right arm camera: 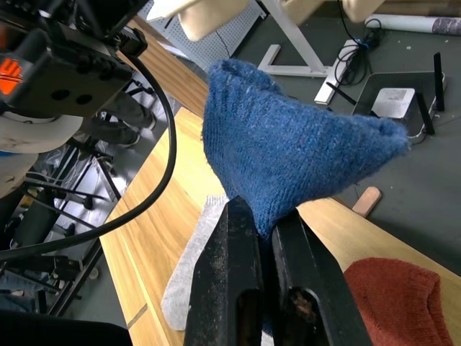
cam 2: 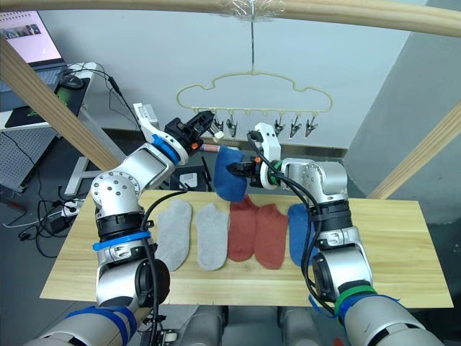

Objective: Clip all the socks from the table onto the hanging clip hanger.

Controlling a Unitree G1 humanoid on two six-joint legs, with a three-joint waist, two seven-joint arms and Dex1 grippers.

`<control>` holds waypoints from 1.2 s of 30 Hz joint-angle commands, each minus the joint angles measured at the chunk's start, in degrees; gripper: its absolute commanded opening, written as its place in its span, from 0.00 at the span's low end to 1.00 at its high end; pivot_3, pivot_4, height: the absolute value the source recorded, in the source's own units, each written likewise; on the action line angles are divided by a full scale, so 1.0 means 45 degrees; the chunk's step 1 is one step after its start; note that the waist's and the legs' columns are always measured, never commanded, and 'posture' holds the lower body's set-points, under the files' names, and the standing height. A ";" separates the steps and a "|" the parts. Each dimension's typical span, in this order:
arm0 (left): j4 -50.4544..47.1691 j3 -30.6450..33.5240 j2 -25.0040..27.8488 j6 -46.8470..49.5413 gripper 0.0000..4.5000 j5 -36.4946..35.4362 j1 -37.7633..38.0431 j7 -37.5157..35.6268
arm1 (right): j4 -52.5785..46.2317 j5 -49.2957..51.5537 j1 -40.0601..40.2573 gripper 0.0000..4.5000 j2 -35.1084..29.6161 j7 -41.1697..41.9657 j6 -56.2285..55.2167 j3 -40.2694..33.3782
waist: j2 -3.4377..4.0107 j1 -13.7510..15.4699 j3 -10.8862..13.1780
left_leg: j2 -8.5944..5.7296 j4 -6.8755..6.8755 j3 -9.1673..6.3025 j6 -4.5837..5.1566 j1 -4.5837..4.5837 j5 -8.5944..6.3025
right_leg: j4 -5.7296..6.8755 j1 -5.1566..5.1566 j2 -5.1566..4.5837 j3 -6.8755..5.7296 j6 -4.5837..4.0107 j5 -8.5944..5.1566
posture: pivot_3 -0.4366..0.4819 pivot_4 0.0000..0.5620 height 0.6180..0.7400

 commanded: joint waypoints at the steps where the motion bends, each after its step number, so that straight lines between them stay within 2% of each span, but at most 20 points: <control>1: -0.0674 -0.0237 0.0086 -0.0118 0.02 -0.0117 0.0055 -0.0130 | -0.0211 0.0393 -0.0497 0.01 -0.0085 0.0252 -0.0248 0.0008 | 0.0000 0.0005 -0.0002 | 0.0000 0.0000 0.0000 -0.0001 0.0000 0.0001 | 0.0002 -0.0001 0.0000 -0.0001 0.0000 0.0000 | 0.57 0.32 1.00; 14: -0.0649 -0.0474 0.0102 -0.0429 0.02 -0.0037 0.0179 -0.0230 | -0.0193 0.0702 -0.0891 0.01 -0.0423 0.0337 -0.0239 0.0105 | -0.0008 0.0019 -0.0015 | 0.0000 0.0000 -0.0002 -0.0009 0.0000 0.0006 | 0.0006 -0.0002 0.0000 -0.0001 0.0000 0.0000 | 0.58 0.31 1.00; 36: -0.0686 -0.0915 -0.0019 -0.0801 0.02 0.0098 0.0529 -0.0609 | 0.1166 0.0586 -0.1978 0.01 -0.0370 0.0714 -0.1029 0.0265 | -0.0027 0.0038 -0.0055 | 0.0001 0.0001 -0.0001 -0.0018 0.0000 0.0012 | 0.0015 -0.0007 -0.0001 -0.0003 -0.0003 0.0002 | 0.59 0.28 1.00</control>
